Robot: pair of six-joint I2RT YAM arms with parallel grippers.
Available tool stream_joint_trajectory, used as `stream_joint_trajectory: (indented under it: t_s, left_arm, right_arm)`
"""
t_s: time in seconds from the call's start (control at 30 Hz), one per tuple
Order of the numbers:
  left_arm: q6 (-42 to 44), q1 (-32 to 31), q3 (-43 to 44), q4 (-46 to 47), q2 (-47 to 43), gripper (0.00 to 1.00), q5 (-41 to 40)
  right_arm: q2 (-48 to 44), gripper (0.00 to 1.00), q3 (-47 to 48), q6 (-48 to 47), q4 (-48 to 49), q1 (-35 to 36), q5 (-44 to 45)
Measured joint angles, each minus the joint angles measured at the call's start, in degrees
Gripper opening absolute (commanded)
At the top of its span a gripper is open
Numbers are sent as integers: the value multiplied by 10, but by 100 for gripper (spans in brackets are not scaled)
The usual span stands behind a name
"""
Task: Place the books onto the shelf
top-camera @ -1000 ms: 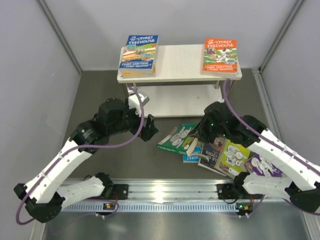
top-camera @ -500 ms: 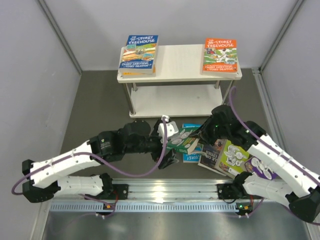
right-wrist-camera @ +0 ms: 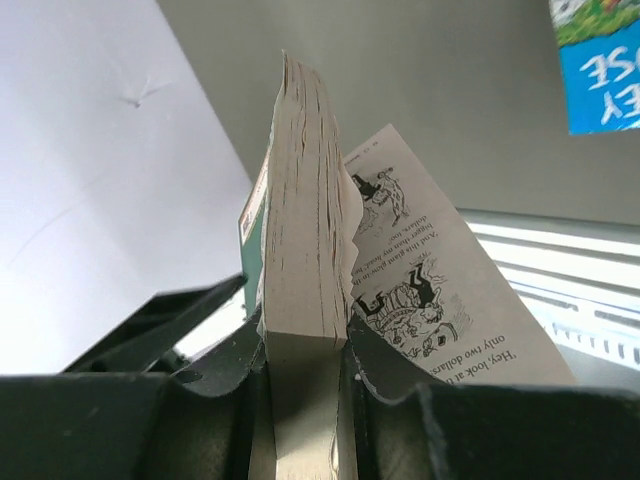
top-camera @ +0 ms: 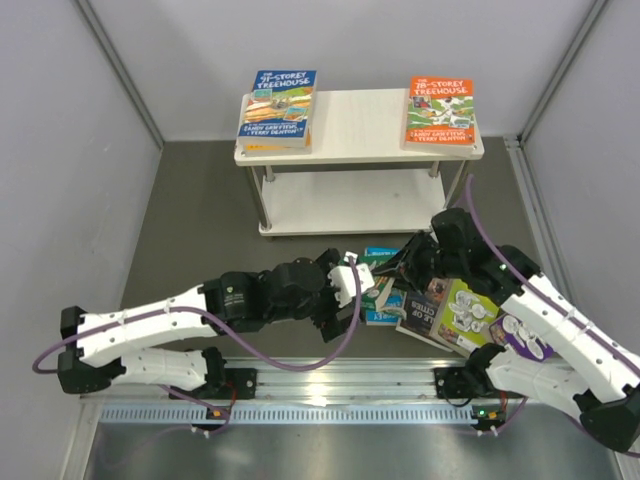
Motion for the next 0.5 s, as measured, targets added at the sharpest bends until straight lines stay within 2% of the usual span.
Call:
stream_joint_trajectory:
  t_s: [0.03, 0.07, 0.13, 0.17, 0.27, 0.3, 0.33, 0.37, 0.4, 0.47, 0.5]
  left_arm:
    - [4, 0, 0, 1, 3, 91, -4]
    - [9, 0, 0, 4, 10, 82, -7]
    - [17, 0, 0, 7, 23, 71, -14]
    - [20, 0, 0, 10, 30, 50, -15]
    - [40, -5, 0, 18, 39, 9, -21]
    - [52, -7, 1, 20, 40, 0, -13]
    - [59, -12, 1, 20, 40, 0, -12]
    - [63, -14, 2, 18, 41, 0, -15]
    - [63, -14, 4, 17, 41, 0, -16]
    - [54, -12, 14, 8, 44, 0, -31]
    - [42, -8, 19, 2, 45, 0, -29]
  right_arm:
    - [-5, 0, 0, 2, 0, 0, -6]
    - [-12, 0, 0, 5, 0, 0, -13]
    - [-25, 0, 0, 8, 0, 0, -25]
    - [-30, 0, 0, 8, -1, 0, -28]
    - [-33, 0, 0, 7, -16, -2, -25]
    - [-33, 0, 0, 8, -27, -2, -25]
    - [-33, 6, 0, 8, -30, -2, -27]
    - [-35, 25, 0, 7, -34, -2, -28]
    - [-36, 73, 0, 5, -38, -2, -27]
    - [-37, 100, 8, 0, -45, -3, -28]
    - [-35, 100, 23, -8, -58, -2, -30]
